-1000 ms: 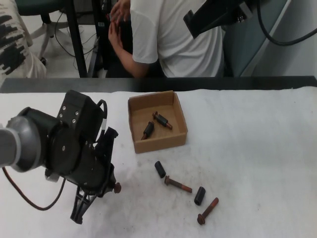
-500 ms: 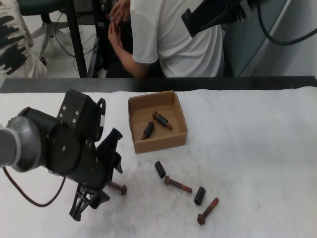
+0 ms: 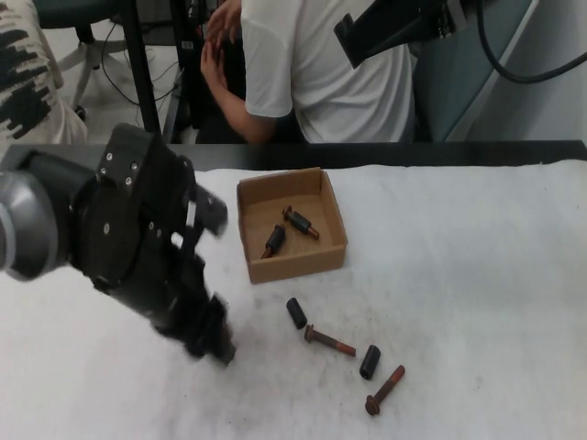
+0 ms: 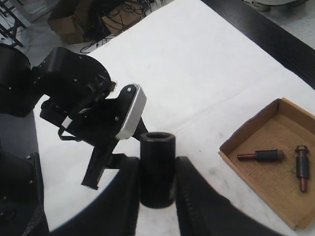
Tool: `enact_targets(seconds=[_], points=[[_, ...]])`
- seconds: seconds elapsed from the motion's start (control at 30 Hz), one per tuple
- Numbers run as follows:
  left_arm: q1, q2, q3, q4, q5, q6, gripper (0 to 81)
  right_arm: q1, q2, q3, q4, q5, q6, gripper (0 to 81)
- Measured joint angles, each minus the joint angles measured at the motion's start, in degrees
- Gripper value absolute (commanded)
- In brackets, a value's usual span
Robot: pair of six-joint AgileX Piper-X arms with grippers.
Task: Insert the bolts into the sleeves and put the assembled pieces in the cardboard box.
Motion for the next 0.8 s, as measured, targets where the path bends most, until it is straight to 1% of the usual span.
enact_targets(seconds=[0.03,0.07,0.1,0.17,0.2,0.33,0.57,0.8], points=[[0.0,0.0,-0.2,2.9,-1.2,6.2,44.3,0.0,0.0,0.0,0.0,0.0,0.0,0.8],[0.0,0.0,-0.2,3.4,-1.4,7.3,41.8,0.0,0.0,0.0,0.0,0.0,-0.1,0.8],[0.0,0.0,-0.2,6.7,-2.7,15.4,38.1,0.0,0.0,0.0,0.0,0.0,-0.2,0.8],[0.0,0.0,-0.2,8.5,-3.3,22.5,32.5,0.0,0.0,0.0,0.0,0.0,-0.5,0.8],[0.0,0.0,-0.2,8.7,-3.5,25.0,31.6,0.0,0.0,0.0,0.0,0.0,-0.7,0.8],[0.0,0.0,-0.2,6.7,-3.7,31.3,31.6,0.0,0.0,0.0,0.0,0.0,-1.0,0.8],[0.0,1.1,-0.5,-4.7,-3.0,40.8,31.6,0.0,0.0,0.0,0.0,-0.1,-1.9,0.8],[0.0,6.8,-0.5,-5.1,-3.0,46.9,31.6,0.0,0.0,0.0,0.0,-0.1,-2.8,0.8]])
